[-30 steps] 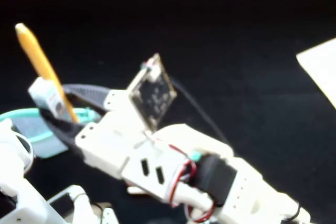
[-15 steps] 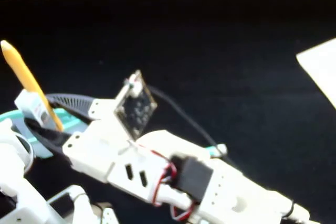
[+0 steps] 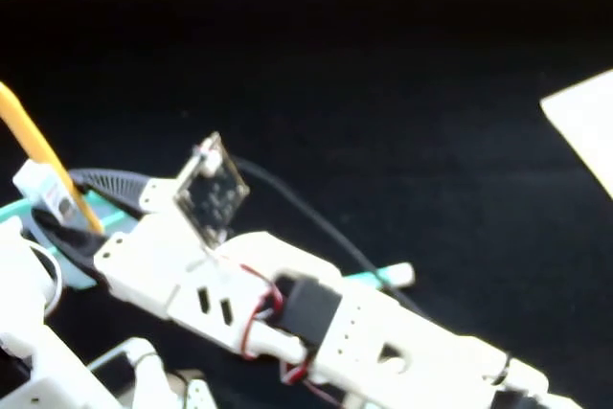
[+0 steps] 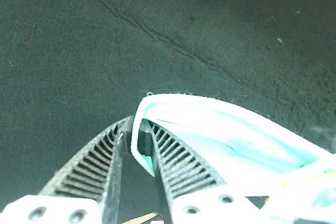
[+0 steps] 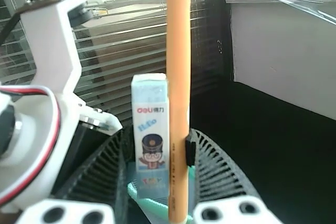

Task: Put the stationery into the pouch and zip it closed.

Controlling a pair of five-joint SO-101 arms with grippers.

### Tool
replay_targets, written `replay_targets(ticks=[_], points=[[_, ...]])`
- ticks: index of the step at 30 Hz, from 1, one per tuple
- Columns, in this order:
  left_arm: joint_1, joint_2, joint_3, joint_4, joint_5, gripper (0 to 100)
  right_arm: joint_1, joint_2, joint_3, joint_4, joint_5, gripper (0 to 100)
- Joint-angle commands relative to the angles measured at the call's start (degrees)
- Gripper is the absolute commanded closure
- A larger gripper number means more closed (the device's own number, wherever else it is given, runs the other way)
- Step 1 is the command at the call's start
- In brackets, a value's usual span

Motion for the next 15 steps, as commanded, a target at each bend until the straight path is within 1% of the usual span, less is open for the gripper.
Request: replay_targets(ticks=[1, 9, 13, 15], points=[[1.71, 0.31, 2.59, 1.32, -0.26, 99, 1.01, 1.36, 0.22, -0.13, 0.00, 99.2], [1.71, 0.31, 2.59, 1.23, -0.35, 99, 0.84, 1.45, 1.98, 0.04, -0.09, 98.8], [1.71, 0.31, 2.59, 1.23, -0.35, 99, 0.92, 1.45, 2.42, 1.19, 0.00, 91.3], [1.71, 0.31, 2.59, 1.23, -0.35, 99, 0.92, 1.45, 2.42, 1.19, -0.18, 90.9]])
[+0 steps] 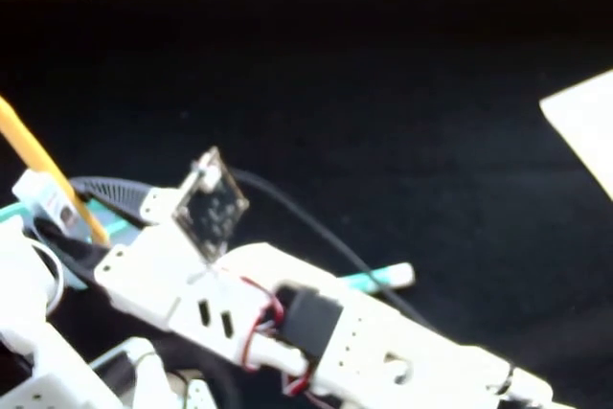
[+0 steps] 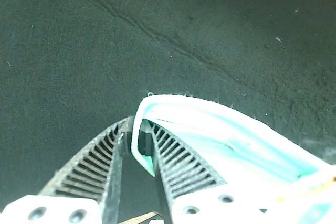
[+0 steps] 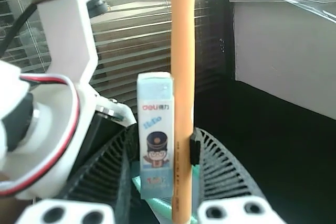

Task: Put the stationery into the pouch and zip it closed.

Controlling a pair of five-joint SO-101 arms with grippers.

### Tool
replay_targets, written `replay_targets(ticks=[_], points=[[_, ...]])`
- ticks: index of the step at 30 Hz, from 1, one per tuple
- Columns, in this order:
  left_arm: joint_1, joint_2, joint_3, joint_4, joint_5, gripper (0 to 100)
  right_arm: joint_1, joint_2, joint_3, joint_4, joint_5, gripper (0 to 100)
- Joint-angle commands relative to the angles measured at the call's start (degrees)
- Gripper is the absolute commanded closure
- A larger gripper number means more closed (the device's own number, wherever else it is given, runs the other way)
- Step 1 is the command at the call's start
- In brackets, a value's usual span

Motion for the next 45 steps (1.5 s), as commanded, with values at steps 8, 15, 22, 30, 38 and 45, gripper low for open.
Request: replay_targets(ticks=[8, 15, 22, 30, 38, 45], points=[[1.71, 0.31, 2.68, 1.23, -0.35, 99, 1.01, 0.92, -0.22, 1.36, 0.00, 96.7], [1.71, 0.31, 2.86, 1.23, -0.35, 99, 2.68, 0.92, -0.57, 1.45, -0.18, 98.3], [1.71, 0.31, 3.03, 1.23, -0.35, 99, 5.76, 0.75, -15.16, 13.93, -0.26, 99.1], [1.71, 0.31, 3.03, 1.23, -0.35, 99, 4.18, 1.19, -28.62, 19.56, 2.20, 99.1], [1.71, 0.31, 3.03, 1.41, -0.26, 99, 0.66, 8.84, -29.85, 15.69, 2.90, 99.1], [1.71, 0.31, 3.03, 1.41, -0.26, 99, 1.01, 12.88, -29.67, 15.25, 2.99, 99.1]])
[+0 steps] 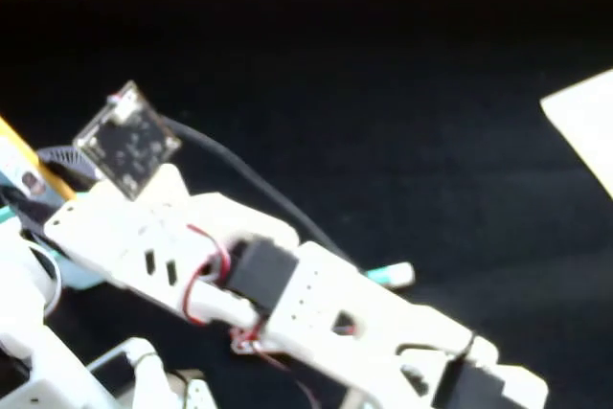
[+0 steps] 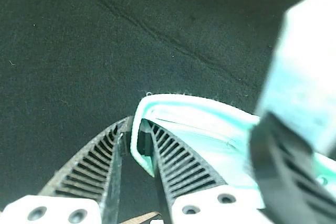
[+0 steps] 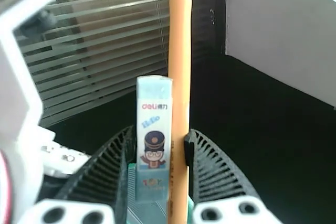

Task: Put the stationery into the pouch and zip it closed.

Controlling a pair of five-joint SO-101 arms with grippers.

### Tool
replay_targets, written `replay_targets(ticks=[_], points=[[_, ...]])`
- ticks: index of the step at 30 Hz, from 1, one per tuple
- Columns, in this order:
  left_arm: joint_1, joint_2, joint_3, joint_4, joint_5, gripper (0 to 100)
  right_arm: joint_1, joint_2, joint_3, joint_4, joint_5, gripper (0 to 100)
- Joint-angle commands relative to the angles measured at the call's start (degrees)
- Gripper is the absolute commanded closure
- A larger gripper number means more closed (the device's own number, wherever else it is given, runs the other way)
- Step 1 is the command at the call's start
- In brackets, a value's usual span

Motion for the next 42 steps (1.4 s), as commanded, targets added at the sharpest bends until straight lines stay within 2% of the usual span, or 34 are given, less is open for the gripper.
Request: replay_targets(ticks=[1, 11, 16, 21, 23, 29, 42], points=[[1.54, 0.31, 3.03, 1.49, -0.26, 99, -0.22, 0.22, -2.86, -1.71, 0.62, 99.1], [1.54, 0.31, 2.86, 1.32, -0.35, 99, 0.40, -3.74, 5.85, -2.33, 0.44, 99.1], [1.54, 0.31, 2.68, 1.23, -0.35, 99, 0.75, -7.43, 15.34, -10.15, 0.79, 99.0], [1.54, 0.31, 2.59, 1.23, -0.35, 99, 1.01, -9.19, 18.07, -10.42, 0.79, 98.8], [1.54, 0.31, 2.59, 1.23, -0.35, 99, 2.07, -9.80, 18.15, -10.42, 0.53, 95.8], [1.54, 0.31, 2.59, 1.23, -0.35, 99, 3.21, -11.65, 19.82, -10.24, 0.79, 74.3], [1.54, 0.31, 2.59, 1.23, -0.35, 99, 2.59, -12.18, 19.82, -10.15, 0.79, 74.3]])
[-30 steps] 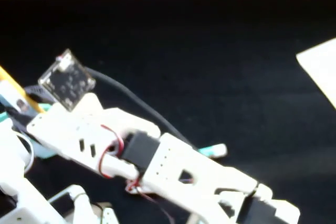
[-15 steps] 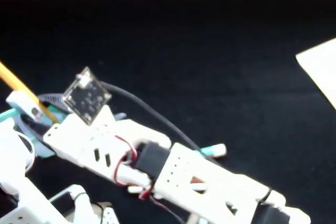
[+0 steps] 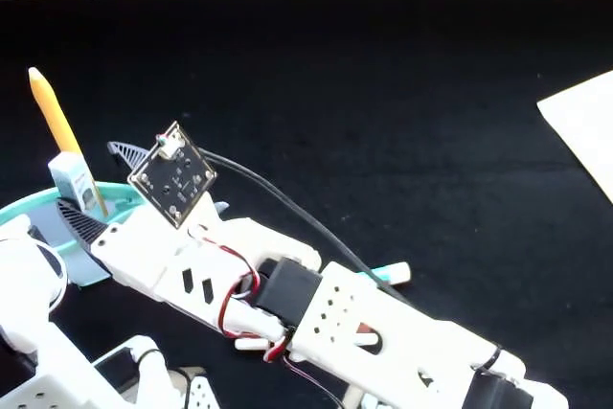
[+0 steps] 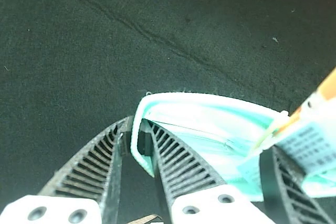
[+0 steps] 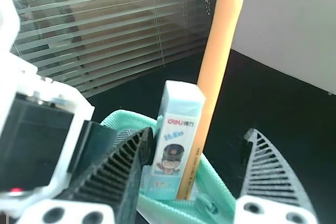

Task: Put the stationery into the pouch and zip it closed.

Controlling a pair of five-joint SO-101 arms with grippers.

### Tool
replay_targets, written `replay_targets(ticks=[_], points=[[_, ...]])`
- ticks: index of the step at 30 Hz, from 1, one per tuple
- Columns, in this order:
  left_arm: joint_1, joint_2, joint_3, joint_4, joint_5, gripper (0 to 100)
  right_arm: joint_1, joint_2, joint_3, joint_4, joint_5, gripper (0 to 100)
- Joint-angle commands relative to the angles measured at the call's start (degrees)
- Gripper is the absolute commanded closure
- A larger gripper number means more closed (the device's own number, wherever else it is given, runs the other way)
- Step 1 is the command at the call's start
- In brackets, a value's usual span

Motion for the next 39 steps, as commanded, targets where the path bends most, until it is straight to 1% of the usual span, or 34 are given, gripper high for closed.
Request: replay_targets(ticks=[1, 5, 7, 14, 18, 20, 25, 27, 30, 39], points=[[1.19, 0.31, 2.59, 1.14, -0.35, 99, 0.31, -2.07, -0.31, -0.13, 0.70, 74.3], [1.19, 0.31, 2.77, 1.14, -0.35, 99, -3.82, -1.98, -2.24, 3.21, 0.79, 74.3], [1.19, 0.31, 2.86, 1.14, -0.35, 99, -4.09, -1.54, -2.68, 3.12, 0.79, 74.3], [1.10, 0.31, 3.03, 1.14, -0.35, 99, -2.68, -1.45, -5.76, 3.21, 1.14, 74.3], [1.10, 0.31, 3.03, 1.14, -0.35, 99, -1.98, -1.45, -6.99, 3.30, 4.84, 74.3], [1.10, 0.31, 3.03, 1.14, -0.35, 99, -1.63, -1.45, -6.37, 3.38, 5.27, 74.3], [1.10, 0.31, 3.03, 1.14, -0.35, 99, 1.98, -2.07, -2.15, 3.47, 6.33, 74.3], [1.10, 0.31, 3.03, 1.14, -0.35, 99, 2.59, -2.15, -1.54, 5.14, 6.07, 74.3], [1.19, 0.40, 3.03, 1.14, -0.35, 99, 1.19, -2.07, -1.45, 7.16, 6.07, 74.3], [1.19, 0.40, 3.03, 1.14, -0.35, 99, -5.49, 1.80, 1.54, 7.16, 6.42, 74.3]])
